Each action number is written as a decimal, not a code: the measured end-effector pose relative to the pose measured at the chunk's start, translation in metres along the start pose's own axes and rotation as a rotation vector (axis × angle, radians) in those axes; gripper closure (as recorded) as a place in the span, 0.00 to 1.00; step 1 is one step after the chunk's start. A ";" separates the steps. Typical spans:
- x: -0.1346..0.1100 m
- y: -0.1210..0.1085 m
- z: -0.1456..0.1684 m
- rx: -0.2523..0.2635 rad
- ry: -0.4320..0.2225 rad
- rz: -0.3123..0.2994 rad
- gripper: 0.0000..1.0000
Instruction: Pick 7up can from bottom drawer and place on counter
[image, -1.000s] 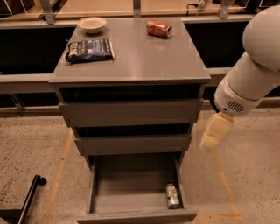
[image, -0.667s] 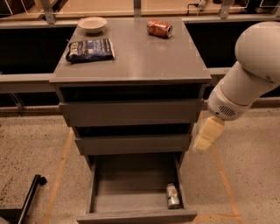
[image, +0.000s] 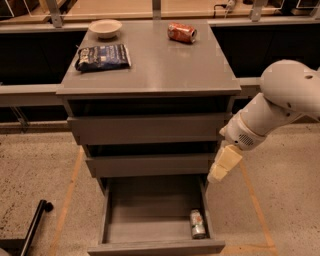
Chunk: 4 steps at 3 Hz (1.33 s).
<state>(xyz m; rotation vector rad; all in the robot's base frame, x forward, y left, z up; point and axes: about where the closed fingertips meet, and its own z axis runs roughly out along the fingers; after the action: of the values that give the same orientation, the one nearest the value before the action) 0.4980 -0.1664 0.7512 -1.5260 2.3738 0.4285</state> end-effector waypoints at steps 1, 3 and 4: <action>0.002 -0.004 0.027 -0.072 -0.053 0.014 0.00; 0.007 -0.007 0.036 -0.083 -0.082 0.043 0.00; 0.007 -0.013 0.065 -0.119 -0.128 0.095 0.00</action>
Offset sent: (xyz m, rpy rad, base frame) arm 0.0044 0.0060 -0.0214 0.0650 0.0364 0.0087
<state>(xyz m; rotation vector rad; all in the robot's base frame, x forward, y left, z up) 0.5120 -0.1517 0.6879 -1.3919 2.3652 0.6788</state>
